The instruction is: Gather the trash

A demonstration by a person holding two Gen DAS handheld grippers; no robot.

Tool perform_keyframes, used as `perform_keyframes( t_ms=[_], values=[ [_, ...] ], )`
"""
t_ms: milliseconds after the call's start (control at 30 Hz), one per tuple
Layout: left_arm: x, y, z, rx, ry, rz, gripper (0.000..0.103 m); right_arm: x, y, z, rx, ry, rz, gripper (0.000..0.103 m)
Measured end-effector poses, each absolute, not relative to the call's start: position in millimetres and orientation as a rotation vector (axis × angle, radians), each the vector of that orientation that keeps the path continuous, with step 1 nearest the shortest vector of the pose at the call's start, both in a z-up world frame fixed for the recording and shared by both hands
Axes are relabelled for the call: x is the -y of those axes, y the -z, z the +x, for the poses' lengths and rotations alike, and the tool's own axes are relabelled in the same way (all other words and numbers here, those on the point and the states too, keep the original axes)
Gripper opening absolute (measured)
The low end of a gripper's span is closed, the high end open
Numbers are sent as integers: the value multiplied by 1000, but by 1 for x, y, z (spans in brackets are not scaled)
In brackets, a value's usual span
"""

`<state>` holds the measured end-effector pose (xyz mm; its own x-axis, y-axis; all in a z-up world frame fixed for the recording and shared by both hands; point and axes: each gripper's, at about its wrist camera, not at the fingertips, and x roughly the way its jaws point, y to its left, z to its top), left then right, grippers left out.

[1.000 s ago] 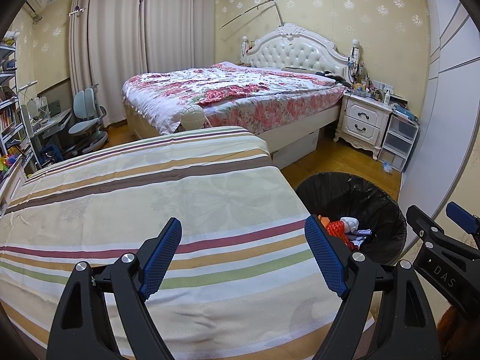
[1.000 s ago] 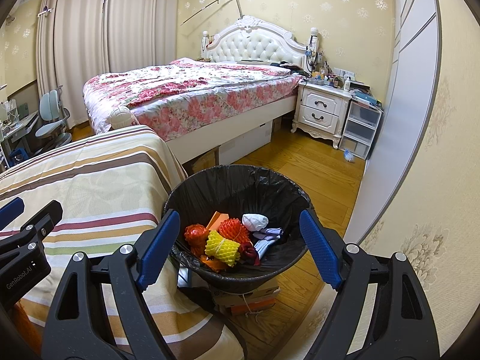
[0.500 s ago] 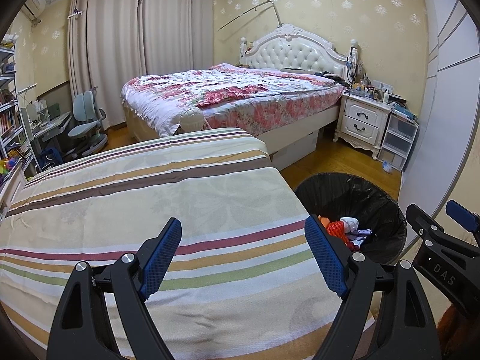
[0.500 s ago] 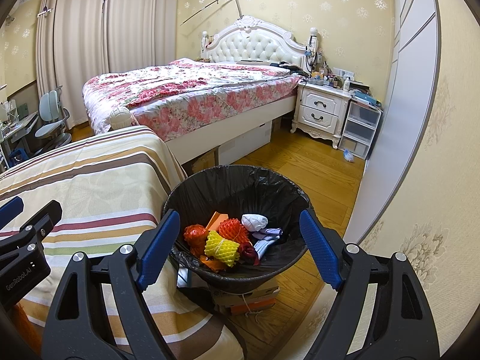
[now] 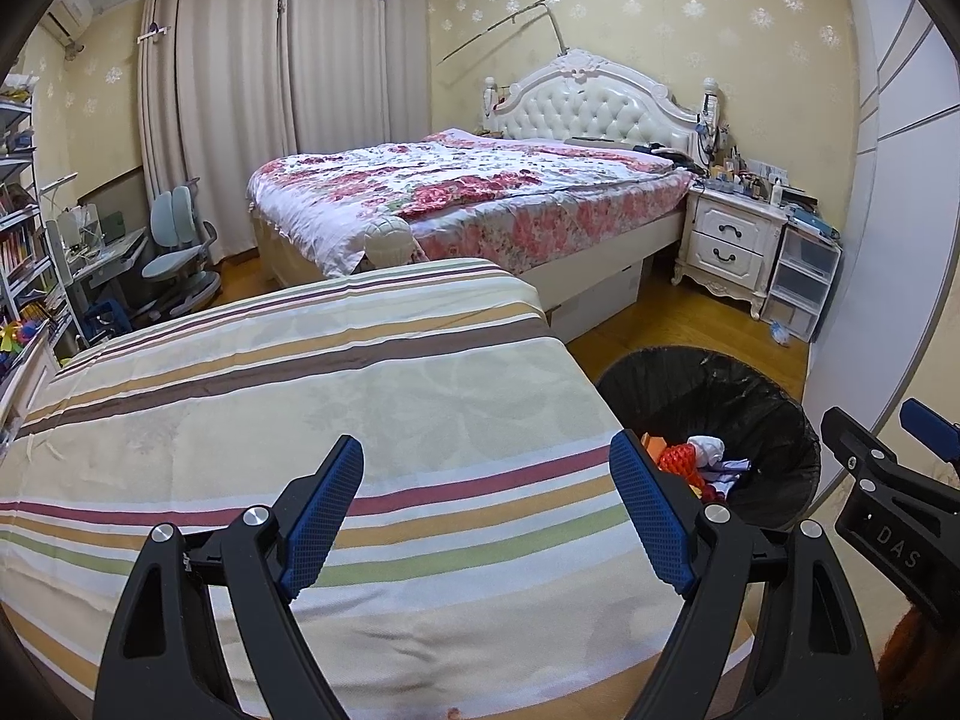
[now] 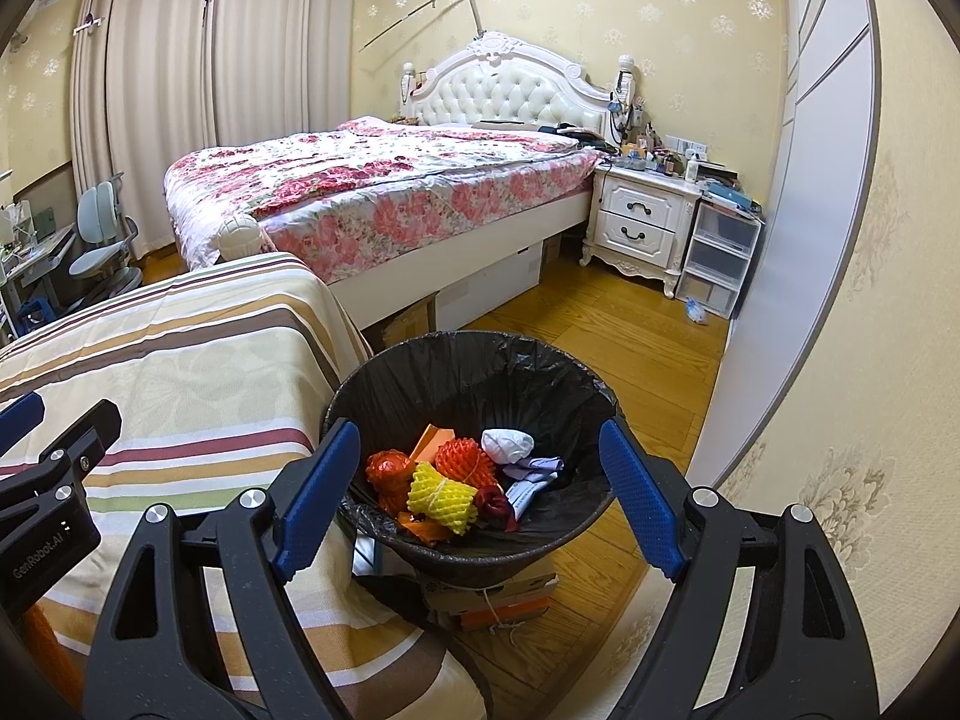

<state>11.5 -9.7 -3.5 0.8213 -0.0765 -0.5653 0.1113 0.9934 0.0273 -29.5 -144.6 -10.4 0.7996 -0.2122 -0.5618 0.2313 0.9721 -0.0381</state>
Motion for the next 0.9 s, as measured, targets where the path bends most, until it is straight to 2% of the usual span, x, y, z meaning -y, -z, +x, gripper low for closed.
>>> perform_keyframes(
  t_ms=[900],
  values=[
    [-5,7,20,-597,67,87,82,140,9,-28,-596,210,19,80]
  ],
)
